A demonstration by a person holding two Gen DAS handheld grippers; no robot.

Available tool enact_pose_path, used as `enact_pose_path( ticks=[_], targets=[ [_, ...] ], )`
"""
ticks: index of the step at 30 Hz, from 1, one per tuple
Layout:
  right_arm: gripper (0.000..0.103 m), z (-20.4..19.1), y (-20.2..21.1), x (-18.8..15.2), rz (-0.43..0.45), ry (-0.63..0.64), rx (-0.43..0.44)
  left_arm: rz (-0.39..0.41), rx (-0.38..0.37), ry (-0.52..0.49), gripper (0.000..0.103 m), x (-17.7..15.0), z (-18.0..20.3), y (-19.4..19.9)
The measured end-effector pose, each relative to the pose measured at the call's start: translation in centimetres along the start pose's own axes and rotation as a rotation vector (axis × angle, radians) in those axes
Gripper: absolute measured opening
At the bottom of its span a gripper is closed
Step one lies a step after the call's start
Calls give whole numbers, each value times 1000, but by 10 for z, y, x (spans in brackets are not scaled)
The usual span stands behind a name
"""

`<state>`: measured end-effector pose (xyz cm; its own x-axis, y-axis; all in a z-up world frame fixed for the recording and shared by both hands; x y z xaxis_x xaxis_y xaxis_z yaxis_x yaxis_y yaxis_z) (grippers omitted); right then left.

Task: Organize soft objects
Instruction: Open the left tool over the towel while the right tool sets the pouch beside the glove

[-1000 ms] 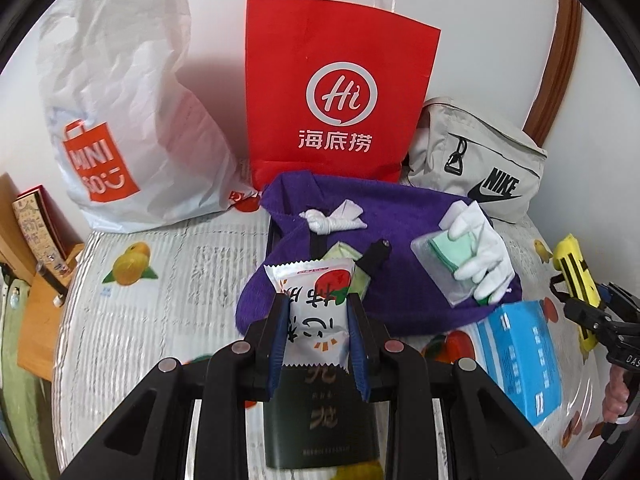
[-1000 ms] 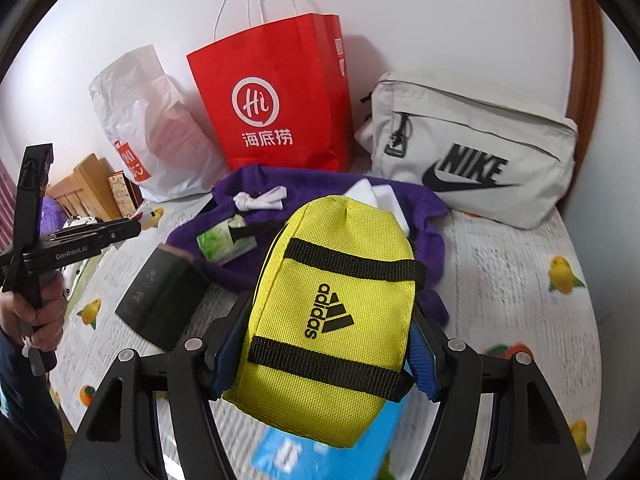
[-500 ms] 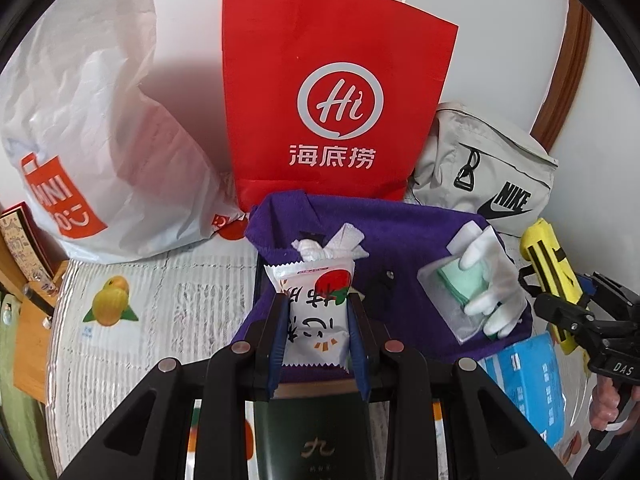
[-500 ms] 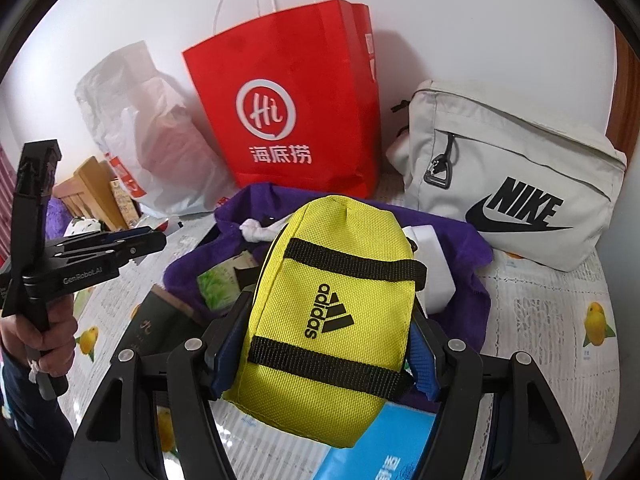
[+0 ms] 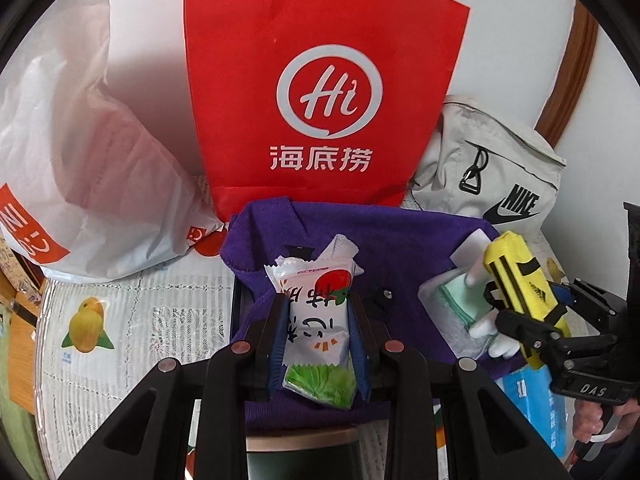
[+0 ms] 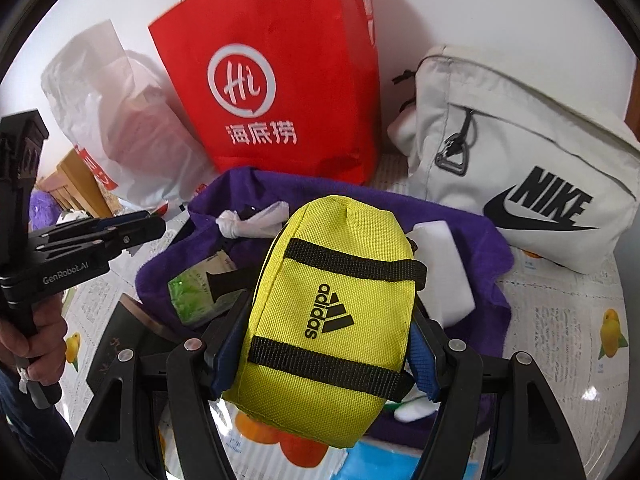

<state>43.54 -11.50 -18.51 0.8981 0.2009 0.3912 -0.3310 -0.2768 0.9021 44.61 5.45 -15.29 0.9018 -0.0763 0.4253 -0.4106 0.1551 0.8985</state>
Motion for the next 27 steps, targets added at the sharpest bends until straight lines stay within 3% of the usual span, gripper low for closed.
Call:
enact_pose_path(
  ticks=[14, 27],
  targets=[
    [70, -10, -49, 15, -97, 18, 1, -36, -20, 8, 27, 2, -4, -20],
    [82, -8, -61, 9, -151, 26, -21, -55, -38, -7, 28, -1, 2, -31]
  ],
)
Point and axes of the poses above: each gripper's, at about its wrist camera, not at the fingertips, and y roughly against the way its jaws point, z to its right, x to its top, the point moved 9 cm from there along -y, roughly the way its jaws point, and after that the axes turned 13 degrees about -z, right-handed, at the moved point
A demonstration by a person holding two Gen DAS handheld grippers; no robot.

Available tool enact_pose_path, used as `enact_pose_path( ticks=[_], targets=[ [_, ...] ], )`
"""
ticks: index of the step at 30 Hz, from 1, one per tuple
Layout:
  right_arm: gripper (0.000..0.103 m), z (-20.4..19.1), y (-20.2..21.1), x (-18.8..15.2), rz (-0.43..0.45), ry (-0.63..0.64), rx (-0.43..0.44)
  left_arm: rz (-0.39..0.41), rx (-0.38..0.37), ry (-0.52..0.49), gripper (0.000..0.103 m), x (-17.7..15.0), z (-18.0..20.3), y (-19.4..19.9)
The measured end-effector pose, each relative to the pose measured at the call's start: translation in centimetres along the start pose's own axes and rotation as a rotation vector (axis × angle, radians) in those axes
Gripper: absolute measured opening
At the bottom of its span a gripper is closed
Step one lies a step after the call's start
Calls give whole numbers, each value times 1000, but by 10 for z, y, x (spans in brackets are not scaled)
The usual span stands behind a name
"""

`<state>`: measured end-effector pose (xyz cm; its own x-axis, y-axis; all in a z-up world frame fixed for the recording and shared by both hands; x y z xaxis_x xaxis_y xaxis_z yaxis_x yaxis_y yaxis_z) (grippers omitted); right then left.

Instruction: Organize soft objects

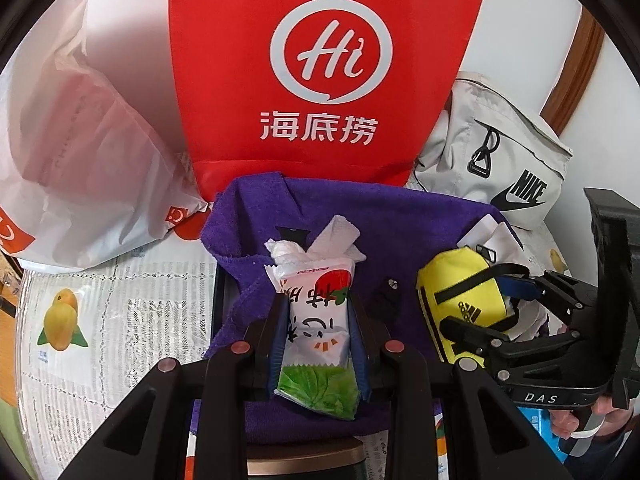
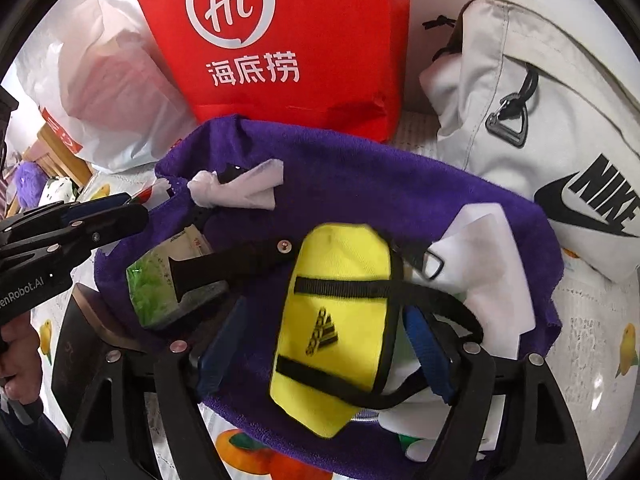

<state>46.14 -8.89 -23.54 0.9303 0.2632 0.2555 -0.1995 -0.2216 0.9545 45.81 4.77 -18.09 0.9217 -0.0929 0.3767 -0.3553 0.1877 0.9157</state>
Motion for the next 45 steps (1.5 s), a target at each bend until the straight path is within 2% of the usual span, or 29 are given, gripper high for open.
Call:
enact_pose_path(
  ticks=[9, 22, 26, 27, 29, 31, 37, 45],
  targets=[
    [82, 1, 24, -7, 35, -12, 22, -13, -14, -30, 28, 1, 13, -4],
    [82, 0, 76, -33, 148, -6, 2, -92, -11, -94, 28, 9, 43, -42],
    [82, -1, 79, -42, 146, 6, -2, -99, -4, -103, 30, 9, 47, -48],
    [82, -1, 78, -43, 145, 6, -3, -100, -7, -104, 32, 9, 48, -48],
    [82, -1, 77, -46, 141, 4, -2, -89, -3, -108, 52, 11, 48, -48],
    [82, 0, 76, -50, 138, -4, 2, -84, 19, -108, 60, 12, 47, -47],
    [82, 12, 79, -61, 132, -38, 7, -95, 61, -113, 65, 8, 46, -39],
    [82, 33, 93, -82, 137, -103, -14, -53, 110, -72, 76, -8, 29, 0]
  ],
)
Point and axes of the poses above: each gripper's, at about its wrist camera, not at the fingertips, and y roughly against the way its jaws point, z to its right, x to its top, the point moved 9 cm from there along -y, roughly the way its jaws point, and after that the axes turned 13 degrees about -z, right-handed, at the moved point
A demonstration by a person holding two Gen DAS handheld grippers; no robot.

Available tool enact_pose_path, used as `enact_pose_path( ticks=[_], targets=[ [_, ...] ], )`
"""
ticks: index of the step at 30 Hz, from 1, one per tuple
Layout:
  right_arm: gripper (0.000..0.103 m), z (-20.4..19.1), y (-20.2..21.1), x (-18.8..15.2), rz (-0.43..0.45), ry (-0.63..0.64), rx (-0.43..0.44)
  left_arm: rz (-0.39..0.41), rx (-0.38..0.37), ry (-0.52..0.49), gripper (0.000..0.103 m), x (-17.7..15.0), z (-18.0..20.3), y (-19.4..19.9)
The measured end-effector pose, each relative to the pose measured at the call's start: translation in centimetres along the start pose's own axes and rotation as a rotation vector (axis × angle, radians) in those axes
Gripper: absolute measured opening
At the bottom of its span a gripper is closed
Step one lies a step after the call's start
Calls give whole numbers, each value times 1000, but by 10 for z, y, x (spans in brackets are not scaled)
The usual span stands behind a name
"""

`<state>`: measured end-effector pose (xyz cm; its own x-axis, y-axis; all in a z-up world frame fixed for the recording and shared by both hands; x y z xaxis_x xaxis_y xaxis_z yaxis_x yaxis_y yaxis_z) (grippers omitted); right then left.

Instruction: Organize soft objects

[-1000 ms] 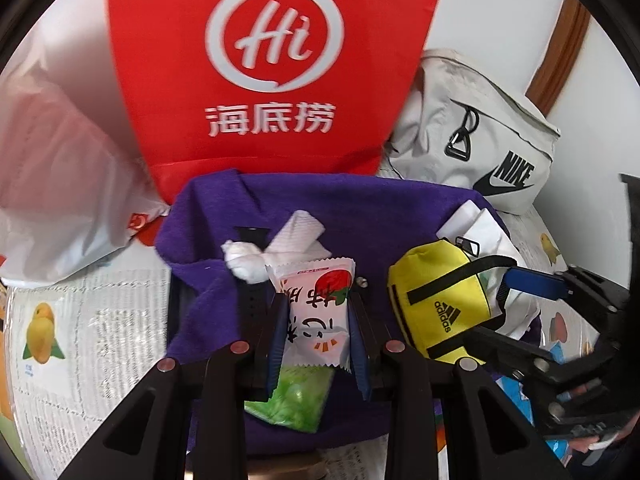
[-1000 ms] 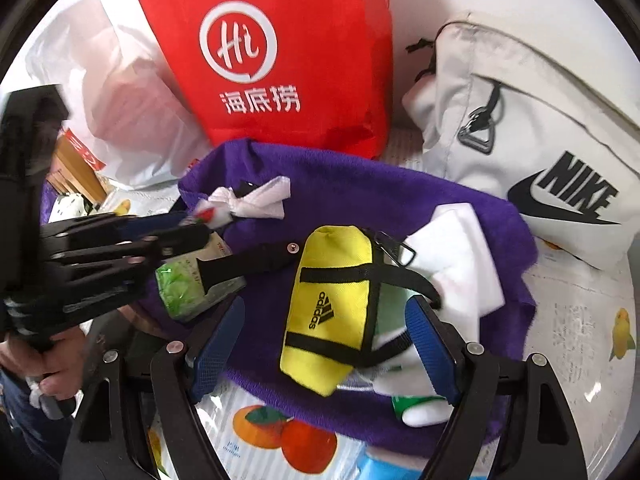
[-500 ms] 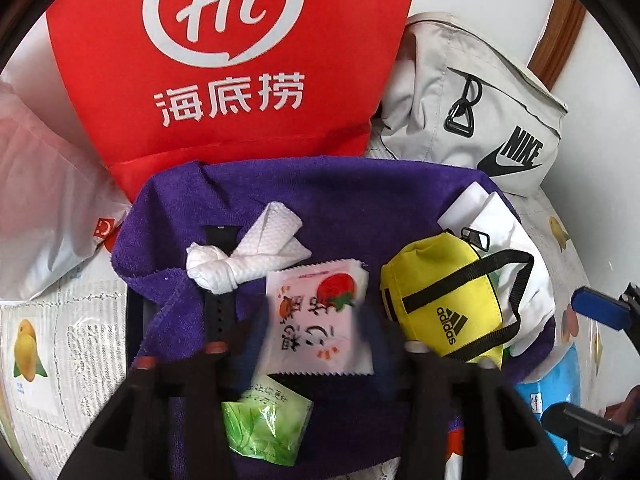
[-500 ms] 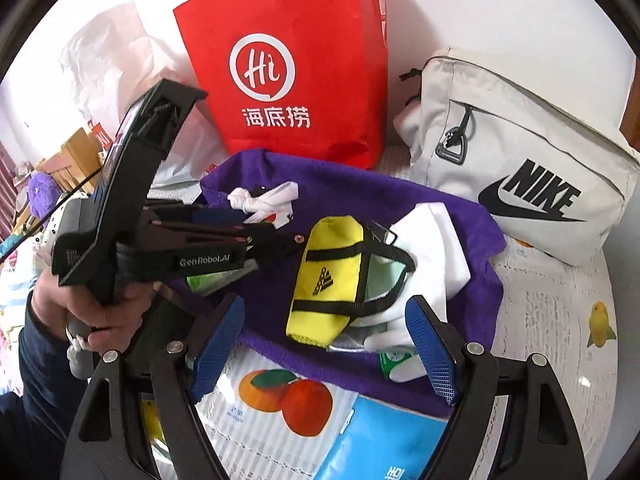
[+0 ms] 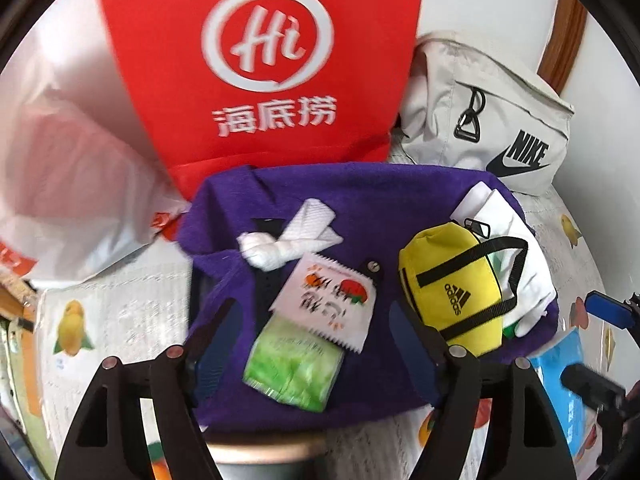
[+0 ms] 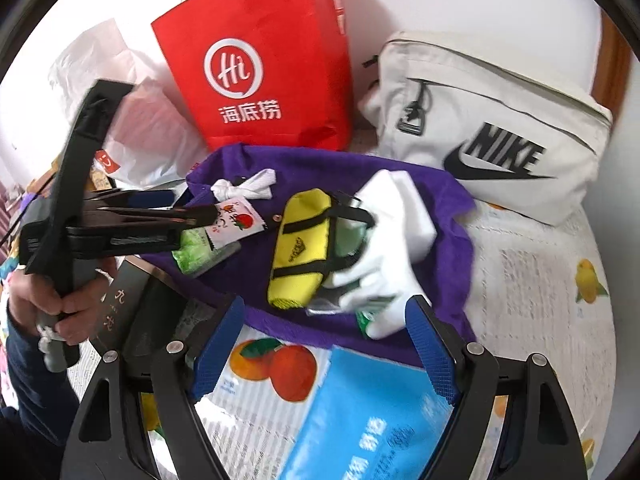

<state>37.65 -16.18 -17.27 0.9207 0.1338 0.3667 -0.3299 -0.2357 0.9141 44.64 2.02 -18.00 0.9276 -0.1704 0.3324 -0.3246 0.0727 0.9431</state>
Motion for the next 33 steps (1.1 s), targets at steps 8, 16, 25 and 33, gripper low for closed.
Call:
enact_pose_path(
  ticks=[8, 16, 25, 33],
  targets=[
    [82, 9, 30, -28, 23, -67, -17, 38, 35, 68, 93, -37, -21, 43],
    [82, -3, 64, -66, 67, -64, -62, 58, 73, 79, 97, -94, -12, 83],
    [92, -20, 96, -112, 110, -56, -119, 127, 50, 80, 99, -159, 17, 132],
    [96, -32, 122, -147, 151, -70, -102, 193, 68, 101, 99, -209, 37, 165]
  ],
)
Point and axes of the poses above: each gripper's, at about its wrist camera, not at the fingertips, and y roughly against the way its jaws point, z to its right, x to its top, the point moved 9 cm from there along -y, roughly the way its jaws point, and after that the axes turned 13 degrees about -z, right-handed, at the moved point
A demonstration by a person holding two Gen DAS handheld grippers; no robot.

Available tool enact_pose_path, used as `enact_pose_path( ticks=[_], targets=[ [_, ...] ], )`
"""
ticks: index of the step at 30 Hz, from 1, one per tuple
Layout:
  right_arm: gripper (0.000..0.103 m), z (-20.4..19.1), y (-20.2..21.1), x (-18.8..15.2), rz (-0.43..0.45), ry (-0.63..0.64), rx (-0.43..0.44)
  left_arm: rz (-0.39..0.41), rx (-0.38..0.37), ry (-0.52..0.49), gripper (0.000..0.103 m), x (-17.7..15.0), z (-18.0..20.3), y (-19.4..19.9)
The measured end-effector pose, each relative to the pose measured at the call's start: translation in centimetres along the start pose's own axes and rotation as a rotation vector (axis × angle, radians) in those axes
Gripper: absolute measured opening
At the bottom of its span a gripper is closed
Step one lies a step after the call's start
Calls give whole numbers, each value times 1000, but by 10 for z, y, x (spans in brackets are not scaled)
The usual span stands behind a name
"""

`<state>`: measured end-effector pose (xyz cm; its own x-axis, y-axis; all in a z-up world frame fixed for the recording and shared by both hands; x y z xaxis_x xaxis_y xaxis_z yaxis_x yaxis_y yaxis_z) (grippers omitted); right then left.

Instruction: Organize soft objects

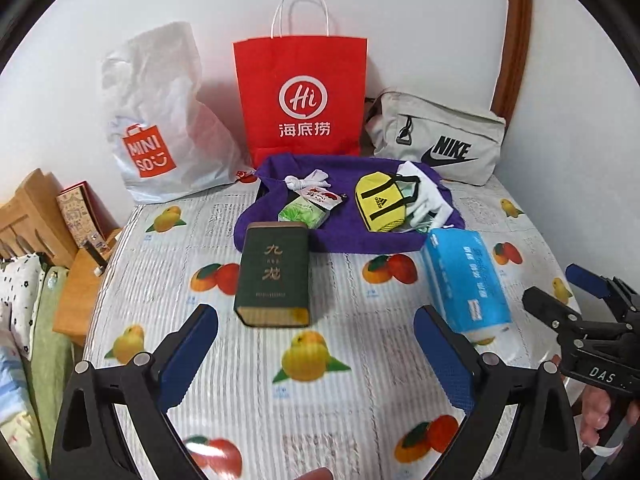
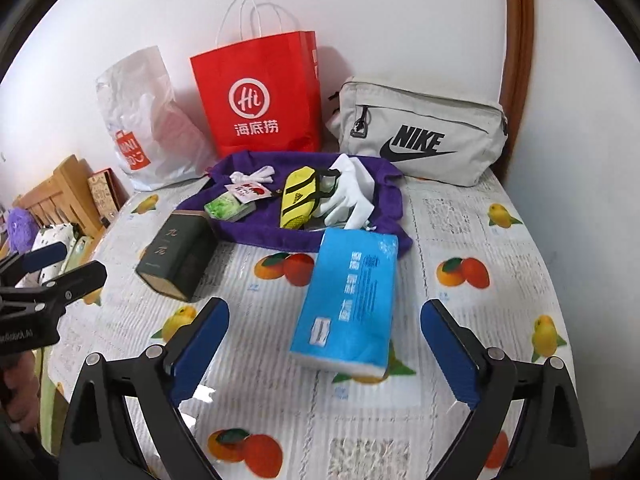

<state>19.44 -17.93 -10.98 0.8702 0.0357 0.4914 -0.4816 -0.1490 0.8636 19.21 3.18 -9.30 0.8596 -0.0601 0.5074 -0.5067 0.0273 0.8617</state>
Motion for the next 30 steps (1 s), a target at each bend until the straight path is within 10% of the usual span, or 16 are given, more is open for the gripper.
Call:
enact_pose_path(
  ticks=[30],
  targets=[
    [96, 3, 99, -85, 141, -4, -59, 140, 58, 32, 99, -91, 18, 90]
  ],
)
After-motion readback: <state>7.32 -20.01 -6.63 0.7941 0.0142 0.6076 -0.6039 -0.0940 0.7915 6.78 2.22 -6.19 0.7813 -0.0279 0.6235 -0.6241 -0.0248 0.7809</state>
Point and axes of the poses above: each gripper's, at about its wrist camera, not at the fingertips, and y roughly against the way its jaws point, z to its right, x to its top, the point moved 9 cm from there along -y, roughly the way its jaws point, and after that the axes turned 13 degrees about -z, right-handed, at the moved point
